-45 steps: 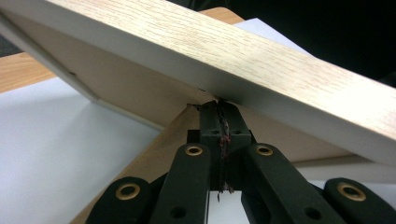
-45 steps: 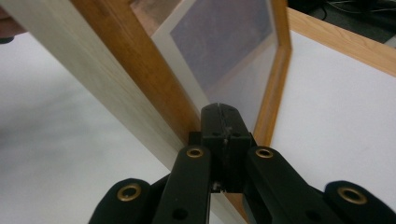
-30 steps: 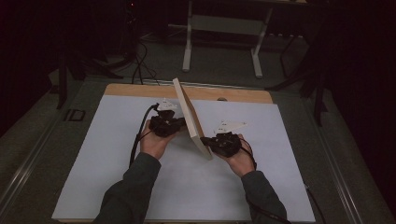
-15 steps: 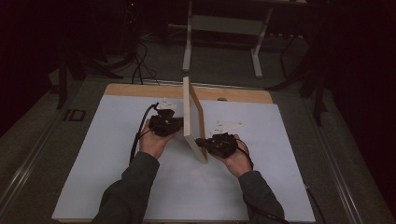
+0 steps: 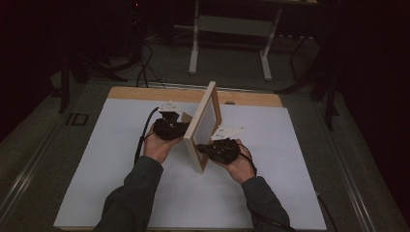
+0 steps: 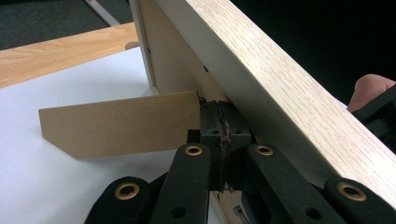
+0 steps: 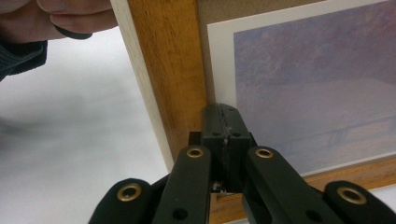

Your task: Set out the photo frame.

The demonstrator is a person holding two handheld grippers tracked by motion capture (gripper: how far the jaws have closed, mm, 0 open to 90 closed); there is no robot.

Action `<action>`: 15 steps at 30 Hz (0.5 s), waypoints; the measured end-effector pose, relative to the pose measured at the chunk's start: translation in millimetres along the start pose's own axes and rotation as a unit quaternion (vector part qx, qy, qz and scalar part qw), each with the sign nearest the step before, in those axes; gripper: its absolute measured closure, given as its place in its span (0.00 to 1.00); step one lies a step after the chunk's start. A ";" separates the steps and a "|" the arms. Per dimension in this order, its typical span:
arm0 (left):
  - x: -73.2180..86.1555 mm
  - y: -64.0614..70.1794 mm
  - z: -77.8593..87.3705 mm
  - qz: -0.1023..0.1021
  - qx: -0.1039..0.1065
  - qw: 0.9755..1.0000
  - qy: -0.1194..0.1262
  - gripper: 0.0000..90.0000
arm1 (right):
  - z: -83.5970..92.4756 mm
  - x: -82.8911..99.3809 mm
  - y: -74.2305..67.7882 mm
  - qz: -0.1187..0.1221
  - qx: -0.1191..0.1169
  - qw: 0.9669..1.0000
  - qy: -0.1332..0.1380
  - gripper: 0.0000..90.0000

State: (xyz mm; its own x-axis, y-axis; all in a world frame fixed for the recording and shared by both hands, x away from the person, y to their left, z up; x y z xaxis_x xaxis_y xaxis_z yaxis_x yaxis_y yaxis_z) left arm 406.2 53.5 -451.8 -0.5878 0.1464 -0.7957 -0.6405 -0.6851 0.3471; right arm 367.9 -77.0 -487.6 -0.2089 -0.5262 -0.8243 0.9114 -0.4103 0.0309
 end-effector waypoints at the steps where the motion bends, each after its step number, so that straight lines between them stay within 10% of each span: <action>1: 0.1 -0.7 0.3 -0.001 0.001 1.000 -0.001 1.00 | -0.4 -0.1 -0.1 0.000 0.000 1.000 0.000 1.00; 15: 0.5 -18.5 12.5 0.019 -0.014 1.000 0.000 1.00 | -13.8 -11.0 -6.2 0.004 -0.002 1.000 -0.007 1.00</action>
State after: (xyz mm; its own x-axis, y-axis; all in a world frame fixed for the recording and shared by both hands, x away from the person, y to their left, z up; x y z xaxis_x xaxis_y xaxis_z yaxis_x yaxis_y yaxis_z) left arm 411.6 75.2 -452.4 -0.6121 0.1194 -0.7817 -0.6032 -0.7097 0.3639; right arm 369.4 -58.4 -486.5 -0.2066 -0.5399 -0.8160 0.9145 -0.4031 0.0352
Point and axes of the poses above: each handheld gripper's, and its own axes: z roughly backward along the jaws, x roughly out of its underside, y roughly to its right, the point moved 6 cm from there along -z, roughly forward along the jaws, and after that the axes turned 6 degrees about z, right-handed, at the moved point
